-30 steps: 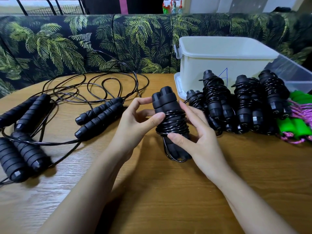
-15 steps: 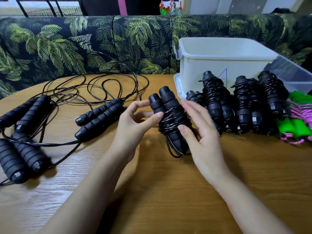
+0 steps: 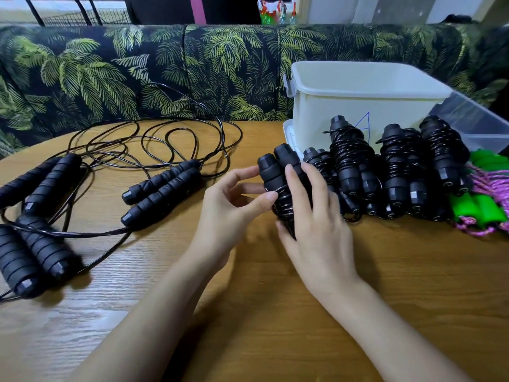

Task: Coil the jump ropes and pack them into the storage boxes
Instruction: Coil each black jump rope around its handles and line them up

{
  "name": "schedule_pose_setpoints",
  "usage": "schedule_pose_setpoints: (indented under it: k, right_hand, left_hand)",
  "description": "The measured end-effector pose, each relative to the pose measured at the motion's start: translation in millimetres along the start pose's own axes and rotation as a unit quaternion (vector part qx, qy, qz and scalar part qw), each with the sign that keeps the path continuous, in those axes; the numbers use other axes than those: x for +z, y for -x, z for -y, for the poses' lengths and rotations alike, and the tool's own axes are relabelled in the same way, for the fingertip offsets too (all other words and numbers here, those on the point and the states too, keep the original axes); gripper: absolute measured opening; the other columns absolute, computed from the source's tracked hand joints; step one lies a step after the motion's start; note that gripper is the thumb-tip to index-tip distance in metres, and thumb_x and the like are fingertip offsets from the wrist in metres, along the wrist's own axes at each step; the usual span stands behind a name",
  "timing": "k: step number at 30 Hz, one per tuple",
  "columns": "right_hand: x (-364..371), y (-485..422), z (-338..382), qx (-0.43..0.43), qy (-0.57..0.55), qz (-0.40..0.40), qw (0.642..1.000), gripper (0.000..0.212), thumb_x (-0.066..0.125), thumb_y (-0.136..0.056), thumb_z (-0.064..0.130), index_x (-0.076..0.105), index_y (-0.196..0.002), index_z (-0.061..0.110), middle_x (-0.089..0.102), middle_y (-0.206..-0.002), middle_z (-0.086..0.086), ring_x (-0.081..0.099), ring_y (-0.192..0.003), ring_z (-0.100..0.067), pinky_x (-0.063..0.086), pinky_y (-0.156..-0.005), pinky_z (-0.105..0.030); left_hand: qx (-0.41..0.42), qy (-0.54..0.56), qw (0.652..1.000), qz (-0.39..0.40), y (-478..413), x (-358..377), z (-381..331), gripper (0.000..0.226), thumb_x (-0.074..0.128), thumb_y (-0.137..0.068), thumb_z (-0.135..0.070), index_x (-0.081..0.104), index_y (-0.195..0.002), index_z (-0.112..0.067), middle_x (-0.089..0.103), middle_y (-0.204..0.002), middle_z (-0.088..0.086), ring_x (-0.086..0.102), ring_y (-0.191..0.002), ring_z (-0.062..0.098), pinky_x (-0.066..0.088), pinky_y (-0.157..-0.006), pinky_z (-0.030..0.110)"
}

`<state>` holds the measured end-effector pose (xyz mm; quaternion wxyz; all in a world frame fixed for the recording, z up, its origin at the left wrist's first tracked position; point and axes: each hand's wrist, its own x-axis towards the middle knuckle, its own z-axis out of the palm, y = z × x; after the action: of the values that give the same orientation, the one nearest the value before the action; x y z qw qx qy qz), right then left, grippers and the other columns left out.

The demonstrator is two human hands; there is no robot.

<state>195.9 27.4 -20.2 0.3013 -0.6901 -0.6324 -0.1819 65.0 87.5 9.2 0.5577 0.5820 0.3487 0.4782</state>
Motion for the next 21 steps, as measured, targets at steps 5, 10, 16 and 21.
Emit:
schedule_pose_setpoints:
  k: [5, 10, 16, 21]
  right_hand:
    - [-0.2, -0.1, -9.5, 0.039, -0.204, -0.007, 0.978, 0.085, 0.081, -0.077, 0.017, 0.038, -0.150, 0.020, 0.035, -0.153, 0.002, 0.041, -0.136, -0.009, 0.044, -0.097, -0.017]
    - [-10.7, -3.9, -5.2, 0.109, -0.442, 0.044, 0.889, 0.082, 0.081, -0.075, 0.007, 0.043, -0.147, 0.021, 0.042, -0.147, 0.012, 0.033, -0.135, 0.011, 0.026, -0.108, -0.007]
    - [-19.7, -3.7, -1.1, 0.112, -0.533, 0.082, 0.835, 0.076, 0.080, -0.075, 0.010, 0.047, -0.140, 0.033, 0.057, -0.133, 0.018, 0.053, -0.127, -0.009, 0.043, -0.107, -0.029]
    - [-21.9, -4.9, -2.8, 0.095, -0.568, 0.119, 0.809, 0.070, 0.077, -0.077, 0.015, 0.048, -0.137, 0.037, 0.056, -0.137, 0.017, 0.049, -0.132, -0.008, 0.039, -0.110, -0.030]
  left_hand:
    - [0.018, 0.019, 0.999, 0.038, -2.7, -3.9, -3.8, 0.048, 0.075, -0.069, -0.015, 0.065, -0.115, -0.025, 0.074, -0.089, 0.001, 0.063, -0.082, 0.025, 0.056, -0.087, 0.036]
    - [0.039, 0.027, 0.998, 0.047, -7.0, -11.4, -4.3, 0.043, 0.078, -0.072, -0.014, 0.069, -0.112, -0.028, 0.070, -0.087, -0.003, 0.059, -0.083, 0.021, 0.055, -0.085, 0.030]
    - [0.003, 0.060, 0.995, 0.075, -11.7, -19.3, -2.2, 0.063, 0.087, -0.067, -0.017, 0.061, -0.123, -0.030, 0.071, -0.109, -0.004, 0.066, -0.100, 0.010, 0.052, -0.083, 0.021]
    - [-0.051, 0.062, 0.988, 0.133, -12.3, -23.2, -3.5, 0.106, 0.089, -0.056, -0.051, 0.044, -0.145, -0.014, 0.070, -0.120, 0.008, 0.062, -0.118, 0.021, 0.047, -0.098, 0.032]
